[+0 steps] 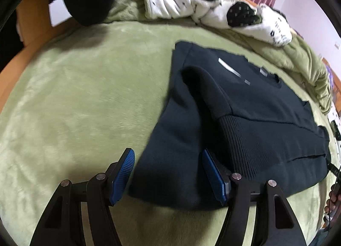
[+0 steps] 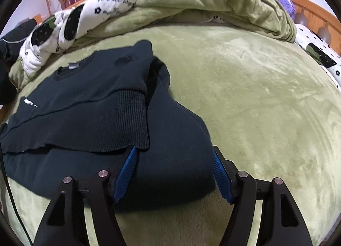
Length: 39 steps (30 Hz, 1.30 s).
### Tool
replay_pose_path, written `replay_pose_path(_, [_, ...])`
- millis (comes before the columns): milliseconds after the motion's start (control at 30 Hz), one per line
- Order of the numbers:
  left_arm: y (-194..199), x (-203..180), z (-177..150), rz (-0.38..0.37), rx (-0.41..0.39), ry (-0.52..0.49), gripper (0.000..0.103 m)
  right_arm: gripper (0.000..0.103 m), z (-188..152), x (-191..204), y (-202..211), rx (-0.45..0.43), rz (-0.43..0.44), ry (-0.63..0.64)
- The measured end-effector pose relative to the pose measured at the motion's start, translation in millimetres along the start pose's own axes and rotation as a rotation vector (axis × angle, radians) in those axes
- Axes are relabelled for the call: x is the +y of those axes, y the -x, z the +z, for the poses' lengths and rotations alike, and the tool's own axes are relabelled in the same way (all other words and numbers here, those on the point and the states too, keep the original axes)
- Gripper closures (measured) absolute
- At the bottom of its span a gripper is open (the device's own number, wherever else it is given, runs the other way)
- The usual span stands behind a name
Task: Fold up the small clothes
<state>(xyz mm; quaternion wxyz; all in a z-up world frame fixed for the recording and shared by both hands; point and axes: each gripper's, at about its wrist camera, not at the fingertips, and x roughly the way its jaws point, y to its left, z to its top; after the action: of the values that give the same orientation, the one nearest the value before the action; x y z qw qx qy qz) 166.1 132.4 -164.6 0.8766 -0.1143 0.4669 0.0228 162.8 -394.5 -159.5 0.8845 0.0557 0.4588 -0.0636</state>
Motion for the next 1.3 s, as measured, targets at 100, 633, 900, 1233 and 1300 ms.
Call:
replay_pose_path(100, [-7.9, -4.9, -1.7, 0.012, -0.011, -0.013, 0.039, 0.032, 1.1, -2.7, -11.3, 0.004, 0.012, -0.014])
replay_pose_path(633, [45.6, -10.3, -24.0, 0.011, -0.062, -0.068, 0.089, 0.091, -19.6, -7.6, 36.3, -0.037, 0.146, -0.032])
replay_pose_path(900, [81.7, -6.8, -75.9, 0.019, -0.049, -0.109, 0.089, 0.091, -69.7, -27.8, 79.9, -0.019, 0.158, -0.004])
replay_pose_path(1233, [105.3, -2.3, -91.7, 0.084, -0.059, -0.084, 0.073, 0.079, -104.0, -45.0, 116.1, -0.059, 0.075, 0.014])
replay_pose_path(1300, [117.4, 2.6, -92.3, 0.077, -0.080, -0.064, 0.067, 0.069, -103.2, -46.6, 129.1, -0.092, 0.069, 0.021])
